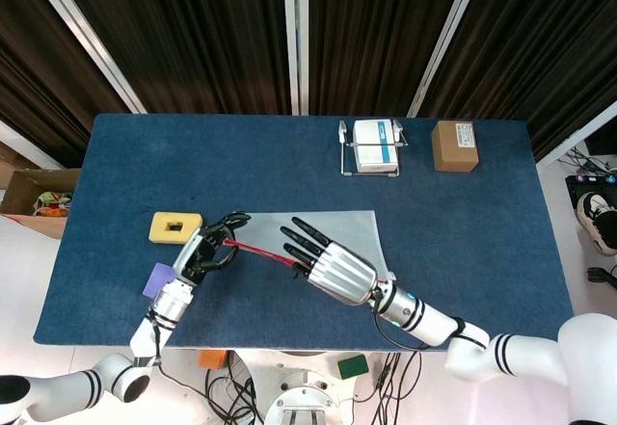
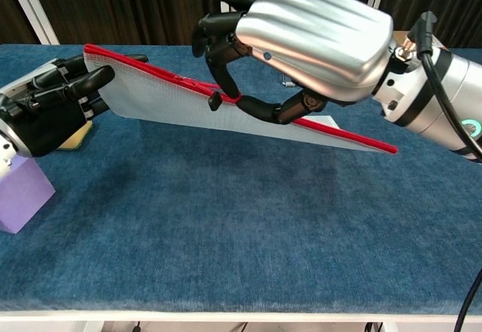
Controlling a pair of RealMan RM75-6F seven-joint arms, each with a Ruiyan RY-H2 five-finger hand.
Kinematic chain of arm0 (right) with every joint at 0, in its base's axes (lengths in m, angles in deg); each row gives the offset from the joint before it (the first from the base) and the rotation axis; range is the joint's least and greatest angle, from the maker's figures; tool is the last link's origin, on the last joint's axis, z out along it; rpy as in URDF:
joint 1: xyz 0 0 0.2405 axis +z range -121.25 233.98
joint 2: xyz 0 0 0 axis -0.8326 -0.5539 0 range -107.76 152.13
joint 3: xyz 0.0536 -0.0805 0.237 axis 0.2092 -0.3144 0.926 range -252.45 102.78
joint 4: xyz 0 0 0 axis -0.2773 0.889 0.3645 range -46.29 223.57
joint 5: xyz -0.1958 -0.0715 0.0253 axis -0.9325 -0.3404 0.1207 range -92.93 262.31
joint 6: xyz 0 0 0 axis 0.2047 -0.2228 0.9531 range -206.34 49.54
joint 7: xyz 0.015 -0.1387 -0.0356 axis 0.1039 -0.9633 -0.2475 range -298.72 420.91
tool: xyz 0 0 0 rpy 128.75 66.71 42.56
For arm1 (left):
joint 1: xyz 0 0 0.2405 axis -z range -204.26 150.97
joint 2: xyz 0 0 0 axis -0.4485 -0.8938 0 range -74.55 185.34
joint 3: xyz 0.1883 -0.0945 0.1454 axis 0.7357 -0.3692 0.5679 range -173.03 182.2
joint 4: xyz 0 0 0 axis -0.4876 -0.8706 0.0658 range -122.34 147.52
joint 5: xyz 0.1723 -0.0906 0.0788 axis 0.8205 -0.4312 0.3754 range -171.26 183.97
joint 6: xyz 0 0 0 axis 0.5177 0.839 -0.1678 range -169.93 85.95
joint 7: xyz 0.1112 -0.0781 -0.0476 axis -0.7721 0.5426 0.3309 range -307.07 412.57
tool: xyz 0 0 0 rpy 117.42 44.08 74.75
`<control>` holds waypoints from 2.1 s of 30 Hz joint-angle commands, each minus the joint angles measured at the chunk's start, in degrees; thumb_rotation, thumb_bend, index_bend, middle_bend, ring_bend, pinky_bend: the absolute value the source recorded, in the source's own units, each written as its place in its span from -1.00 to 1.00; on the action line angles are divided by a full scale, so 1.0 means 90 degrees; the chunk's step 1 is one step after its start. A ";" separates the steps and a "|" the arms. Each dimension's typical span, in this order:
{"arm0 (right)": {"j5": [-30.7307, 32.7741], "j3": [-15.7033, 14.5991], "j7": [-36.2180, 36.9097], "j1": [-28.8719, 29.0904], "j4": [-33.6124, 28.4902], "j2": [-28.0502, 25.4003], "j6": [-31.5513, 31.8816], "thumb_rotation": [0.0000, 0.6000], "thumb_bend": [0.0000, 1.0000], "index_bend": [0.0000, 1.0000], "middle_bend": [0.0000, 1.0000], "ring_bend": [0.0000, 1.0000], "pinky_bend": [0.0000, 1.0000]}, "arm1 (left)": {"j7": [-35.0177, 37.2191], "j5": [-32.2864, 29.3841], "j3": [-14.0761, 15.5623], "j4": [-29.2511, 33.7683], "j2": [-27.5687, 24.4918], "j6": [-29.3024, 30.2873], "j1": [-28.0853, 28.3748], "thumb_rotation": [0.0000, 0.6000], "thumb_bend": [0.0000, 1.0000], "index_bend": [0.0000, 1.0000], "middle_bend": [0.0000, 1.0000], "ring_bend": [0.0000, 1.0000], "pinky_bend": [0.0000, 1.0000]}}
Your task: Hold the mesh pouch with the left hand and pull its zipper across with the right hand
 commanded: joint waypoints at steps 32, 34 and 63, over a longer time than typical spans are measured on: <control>-0.0061 -0.1124 0.0864 -0.2026 0.0513 -0.0998 0.1003 1.00 0.48 0.37 -0.42 -0.98 -1.00 | -0.1121 -0.0505 -0.0412 -0.0115 0.0184 -0.0225 -0.0316 1.00 0.07 0.35 -0.50 -0.79 -0.72; -0.0064 -0.1104 0.0924 -0.2026 0.0541 -0.0983 0.0964 1.00 0.48 0.37 -0.42 -0.98 -1.00 | -0.1208 -0.0499 -0.0412 -0.0117 0.0187 -0.0236 -0.0319 1.00 0.07 0.33 -0.50 -0.79 -0.72; 0.1609 -0.0282 0.0078 -0.2102 -0.1260 -0.1847 -0.0294 1.00 -0.96 -1.00 -0.97 -1.00 -1.00 | -0.8429 -0.0320 -0.0192 0.2060 -0.2610 0.1076 -0.1227 1.00 -0.52 -0.55 -0.67 -0.83 -0.73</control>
